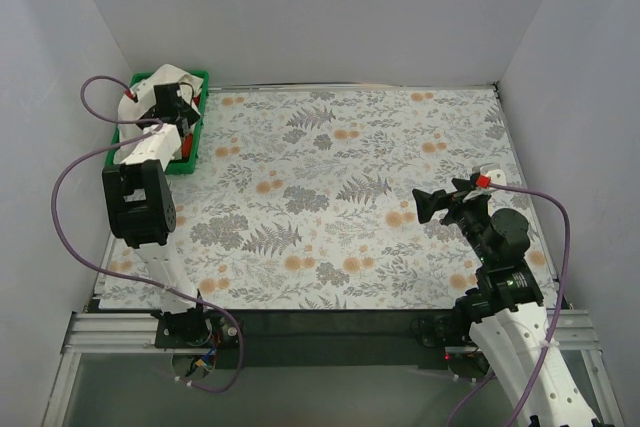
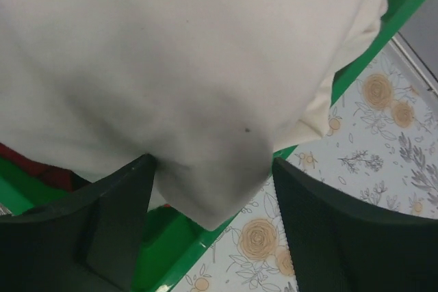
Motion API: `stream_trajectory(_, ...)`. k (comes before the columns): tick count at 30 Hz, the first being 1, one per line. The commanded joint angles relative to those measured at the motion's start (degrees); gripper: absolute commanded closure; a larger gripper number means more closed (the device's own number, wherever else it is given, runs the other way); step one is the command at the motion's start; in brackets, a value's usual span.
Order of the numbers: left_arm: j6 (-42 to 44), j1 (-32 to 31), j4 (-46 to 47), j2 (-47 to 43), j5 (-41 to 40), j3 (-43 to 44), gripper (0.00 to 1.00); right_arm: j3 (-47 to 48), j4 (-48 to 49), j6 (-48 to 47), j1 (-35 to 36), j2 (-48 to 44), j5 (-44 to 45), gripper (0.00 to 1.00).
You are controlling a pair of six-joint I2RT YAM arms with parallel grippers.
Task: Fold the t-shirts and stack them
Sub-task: Grab the tshirt from the pile
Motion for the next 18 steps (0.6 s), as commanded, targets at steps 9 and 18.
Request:
stream_trajectory(9,5.9,-0.8,-1.0,-6.5,-3.2,3.1,1.00,0.2,1.2,-0.5,0.5,-0.8,-0.9,0.02)
stream_trajectory(18,13.9,-5.2,0.8,-17.6,-7.4,2.2,1.00,2.8,0.7,-0.6,0.4,0.7,-2.1,0.02)
